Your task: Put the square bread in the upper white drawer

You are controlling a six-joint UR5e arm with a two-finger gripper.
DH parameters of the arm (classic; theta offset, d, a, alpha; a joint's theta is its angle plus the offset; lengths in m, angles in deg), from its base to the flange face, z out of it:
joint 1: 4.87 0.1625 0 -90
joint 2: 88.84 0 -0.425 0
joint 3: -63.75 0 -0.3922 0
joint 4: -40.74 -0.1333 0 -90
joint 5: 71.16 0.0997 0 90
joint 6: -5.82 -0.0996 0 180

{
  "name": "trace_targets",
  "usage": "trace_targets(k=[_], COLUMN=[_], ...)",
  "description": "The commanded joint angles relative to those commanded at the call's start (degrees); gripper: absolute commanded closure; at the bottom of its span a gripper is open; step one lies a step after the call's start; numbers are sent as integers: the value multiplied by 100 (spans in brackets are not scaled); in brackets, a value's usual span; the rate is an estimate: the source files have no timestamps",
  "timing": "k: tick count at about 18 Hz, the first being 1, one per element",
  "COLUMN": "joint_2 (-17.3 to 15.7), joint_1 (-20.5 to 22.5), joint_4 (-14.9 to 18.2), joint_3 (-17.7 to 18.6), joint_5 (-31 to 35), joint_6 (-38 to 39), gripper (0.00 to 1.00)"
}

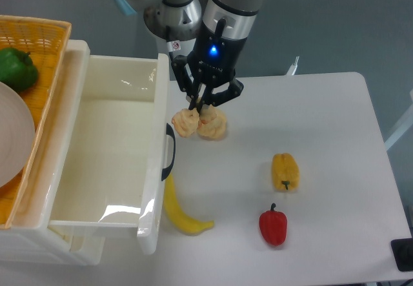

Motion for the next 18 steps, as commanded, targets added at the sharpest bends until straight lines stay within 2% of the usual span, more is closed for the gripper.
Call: trace_targets(k=[18], joint_2=[-114], joint_1=[9], joint_4=[18], joint_3=[0], joint_5=[0], joint_6=[53], gripper=[93])
